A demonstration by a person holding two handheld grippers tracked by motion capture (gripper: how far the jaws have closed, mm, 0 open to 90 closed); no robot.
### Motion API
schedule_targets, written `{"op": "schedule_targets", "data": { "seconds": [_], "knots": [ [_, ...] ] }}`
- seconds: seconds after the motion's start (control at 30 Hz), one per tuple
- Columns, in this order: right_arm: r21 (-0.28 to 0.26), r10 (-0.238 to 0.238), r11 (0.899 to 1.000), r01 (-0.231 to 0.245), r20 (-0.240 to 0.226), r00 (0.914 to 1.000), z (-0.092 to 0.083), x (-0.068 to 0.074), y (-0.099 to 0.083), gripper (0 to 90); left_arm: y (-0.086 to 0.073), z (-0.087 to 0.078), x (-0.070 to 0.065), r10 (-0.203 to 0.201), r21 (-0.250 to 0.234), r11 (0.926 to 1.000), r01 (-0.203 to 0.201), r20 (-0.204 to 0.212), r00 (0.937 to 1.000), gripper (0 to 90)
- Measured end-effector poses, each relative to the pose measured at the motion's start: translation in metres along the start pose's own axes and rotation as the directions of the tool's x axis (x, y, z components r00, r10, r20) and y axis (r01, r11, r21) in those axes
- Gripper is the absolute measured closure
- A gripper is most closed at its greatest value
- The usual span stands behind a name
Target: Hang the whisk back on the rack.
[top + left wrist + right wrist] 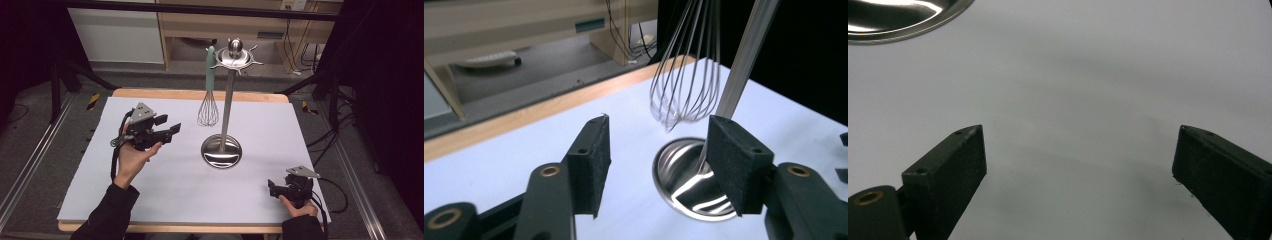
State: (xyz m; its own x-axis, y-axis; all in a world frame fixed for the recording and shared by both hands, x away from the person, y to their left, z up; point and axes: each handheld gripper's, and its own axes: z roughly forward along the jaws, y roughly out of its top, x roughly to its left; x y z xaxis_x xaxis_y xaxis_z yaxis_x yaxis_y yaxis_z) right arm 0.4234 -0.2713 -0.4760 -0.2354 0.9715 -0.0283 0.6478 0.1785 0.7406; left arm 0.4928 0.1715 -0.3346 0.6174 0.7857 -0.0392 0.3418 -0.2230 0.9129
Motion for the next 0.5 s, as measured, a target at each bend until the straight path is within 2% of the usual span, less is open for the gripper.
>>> {"op": "schedule_targets", "data": {
  "seconds": [0.3, 0.5],
  "knots": [
    [0.005, 0.006, 1.000, -0.006, 0.010, 0.9999, 0.000, -0.002, -0.001, 7.6, -0.044, -0.002, 0.016, -0.015, 0.059, 0.9981, 0.017, -0.037, 0.9992, 35.0],
    [0.004, 0.009, 1.000, -0.009, 0.020, 0.9998, 0.000, -0.003, -0.001, 7.5, -0.071, -0.001, 0.028, -0.033, 0.094, 0.9947, 0.041, -0.088, 0.9956, 30.0]
  ]
}}
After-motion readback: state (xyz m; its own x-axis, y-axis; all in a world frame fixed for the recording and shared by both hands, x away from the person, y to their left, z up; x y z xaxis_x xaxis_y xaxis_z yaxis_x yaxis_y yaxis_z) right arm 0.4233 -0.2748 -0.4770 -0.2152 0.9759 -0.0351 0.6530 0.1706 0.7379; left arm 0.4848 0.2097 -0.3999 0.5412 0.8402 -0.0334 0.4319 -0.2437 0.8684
